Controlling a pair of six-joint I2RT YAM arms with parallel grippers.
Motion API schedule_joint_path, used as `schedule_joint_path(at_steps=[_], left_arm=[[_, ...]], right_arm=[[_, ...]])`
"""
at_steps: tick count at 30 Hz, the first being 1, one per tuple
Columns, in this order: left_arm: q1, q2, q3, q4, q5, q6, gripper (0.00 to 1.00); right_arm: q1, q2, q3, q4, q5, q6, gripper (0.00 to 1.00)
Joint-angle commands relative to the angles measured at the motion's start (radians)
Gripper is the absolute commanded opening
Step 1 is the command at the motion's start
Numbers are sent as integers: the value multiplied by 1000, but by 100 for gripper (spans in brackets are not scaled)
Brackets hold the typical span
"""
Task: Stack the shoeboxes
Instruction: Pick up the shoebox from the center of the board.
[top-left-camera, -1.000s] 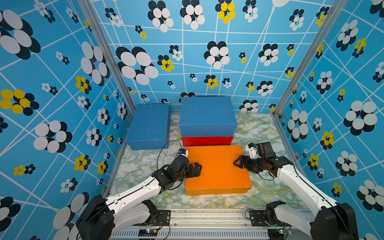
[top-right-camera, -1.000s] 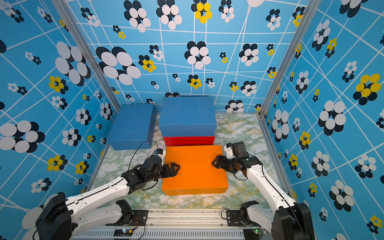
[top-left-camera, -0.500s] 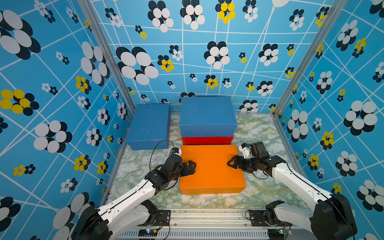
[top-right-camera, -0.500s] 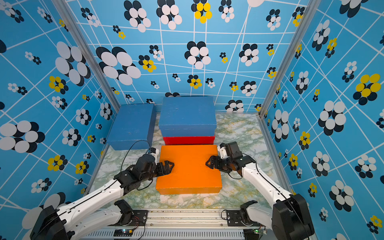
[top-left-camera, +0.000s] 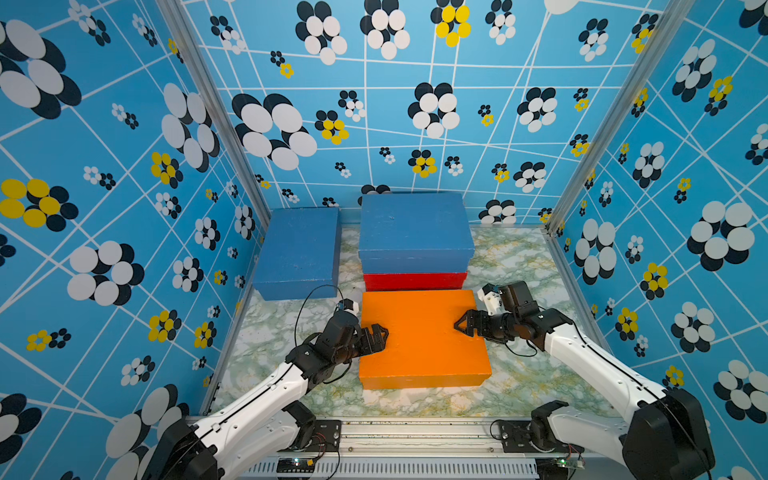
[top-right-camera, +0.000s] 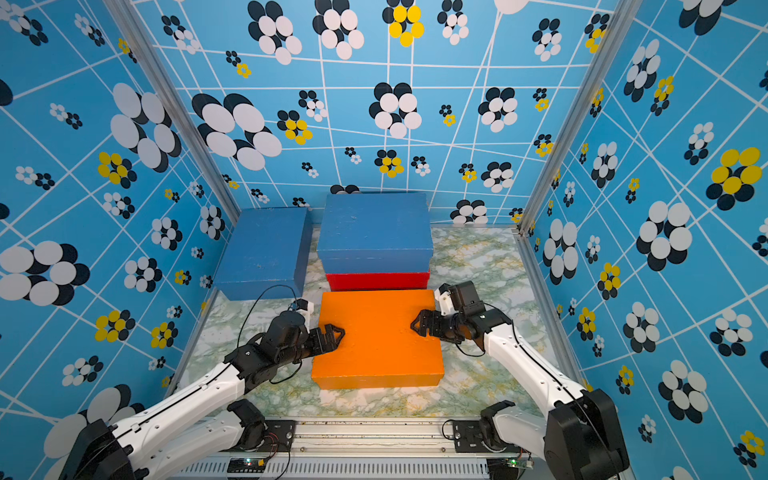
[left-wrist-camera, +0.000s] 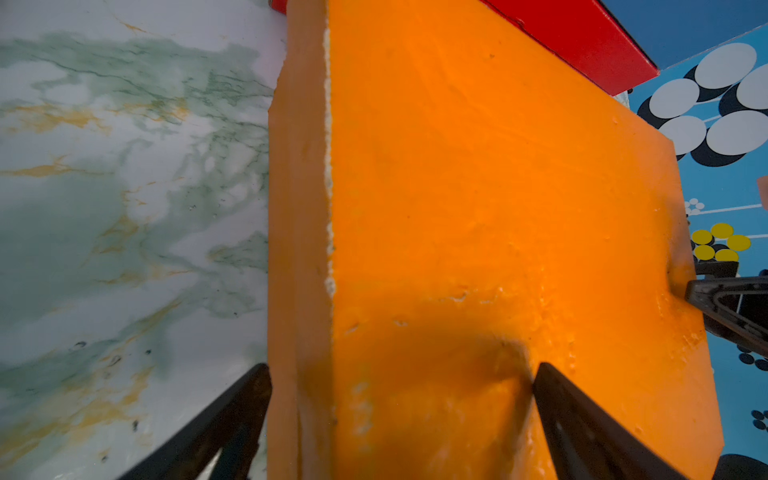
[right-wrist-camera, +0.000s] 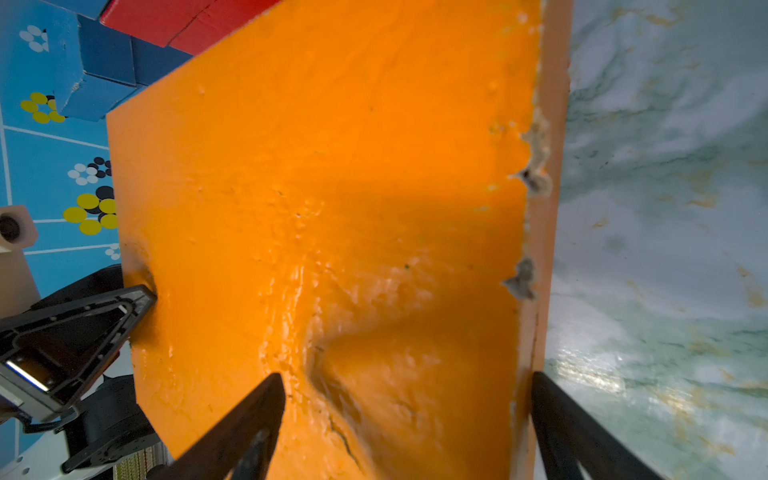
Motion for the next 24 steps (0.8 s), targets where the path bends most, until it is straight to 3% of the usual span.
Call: schedule_joint_path(at_steps=[1, 10, 19, 24], left_arm=[[14, 0, -34, -3, 15, 14, 100], [23, 3, -59, 6, 17, 10, 100], [28, -40, 5, -58, 33, 40, 99], [43, -74, -28, -43, 64, 43, 99]], right_arm=[[5, 20, 6, -4, 16, -22, 93], [6, 56, -24, 21, 19, -20, 92], [6, -30, 12, -46, 28, -61, 95], [5, -94, -36, -42, 19, -82, 98]])
